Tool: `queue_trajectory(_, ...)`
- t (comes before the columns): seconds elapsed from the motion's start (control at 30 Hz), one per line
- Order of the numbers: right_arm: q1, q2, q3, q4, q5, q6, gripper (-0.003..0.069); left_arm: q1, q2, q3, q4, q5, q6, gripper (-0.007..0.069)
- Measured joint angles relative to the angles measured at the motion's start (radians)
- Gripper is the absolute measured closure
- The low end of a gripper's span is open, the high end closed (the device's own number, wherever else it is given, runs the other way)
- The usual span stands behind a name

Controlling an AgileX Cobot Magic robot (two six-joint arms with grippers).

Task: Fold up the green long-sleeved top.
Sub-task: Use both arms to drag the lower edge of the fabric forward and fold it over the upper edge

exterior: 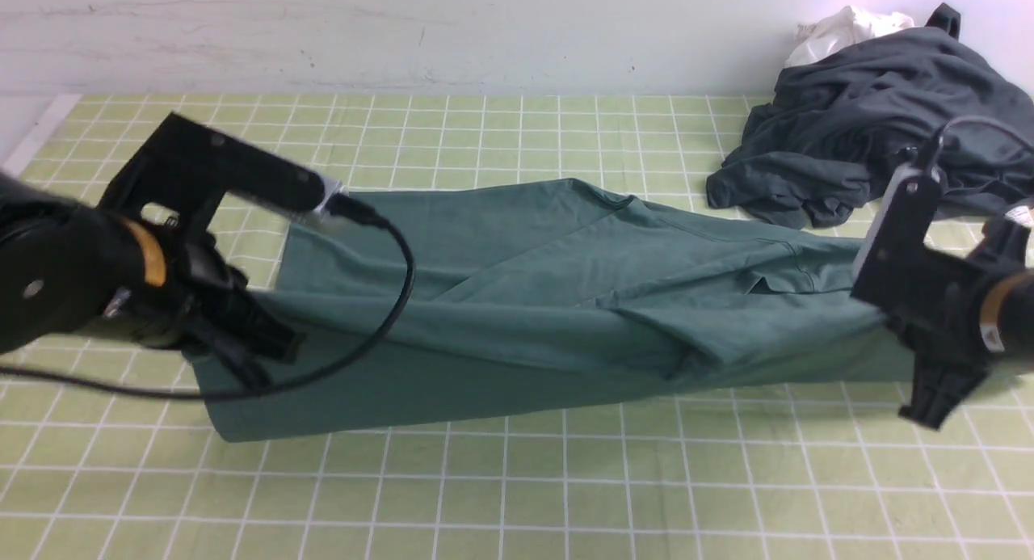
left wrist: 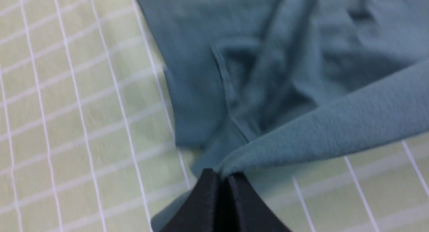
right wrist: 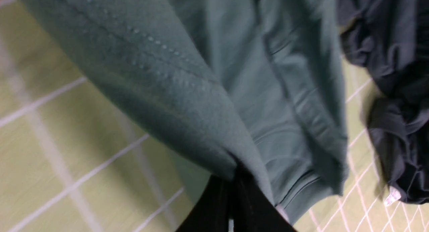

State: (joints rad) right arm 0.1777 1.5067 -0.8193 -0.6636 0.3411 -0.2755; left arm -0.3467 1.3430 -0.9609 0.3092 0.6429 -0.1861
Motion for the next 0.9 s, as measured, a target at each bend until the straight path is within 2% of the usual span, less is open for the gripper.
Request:
queue_trajectory(0.13,-0.033,0.141,-0.187,-0.009,-0.015,0.094,0.0660,0.054,0.228,-0.185,0.036,-0.049,0.000,0.0625)
queue_trajectory(0.43,-0.038,0.411,-0.553,-0.007,0.001,0.125,0.0660,0.126,0.596,-0.623,0.077,-0.043,0.000,0.0625)
queue_trajectory(0.57,-0.038,0.514,-0.653,-0.007,0.010,0.182,0.0642,0.145,0.727,-0.763,0.094,-0.045,-0.001,0.0612)
queue_trajectory(0.63,-0.038,0.565,-0.697,-0.007,0.024,0.251,0.0587,0.159,0.803,-0.836,0.107,-0.050,-0.001,0.0570)
queue_trajectory(0.73,-0.036,0.594,-0.732,-0.007,0.056,0.339,0.0492,0.182,0.872,-0.922,0.119,-0.069,-0.001,0.0459)
queue_trajectory(0.77,-0.036,0.595,-0.734,-0.007,0.060,0.345,0.0485,0.184,0.876,-0.928,0.119,-0.071,-0.001,0.0449)
queue_trajectory(0.8,-0.027,0.596,-0.753,-0.005,0.110,0.392,0.0428,0.193,0.900,-0.965,0.122,-0.074,-0.009,0.0387)
queue_trajectory(0.9,0.010,0.584,-0.789,0.060,0.208,0.456,0.0392,0.202,0.911,-1.007,0.108,-0.061,-0.045,0.0284)
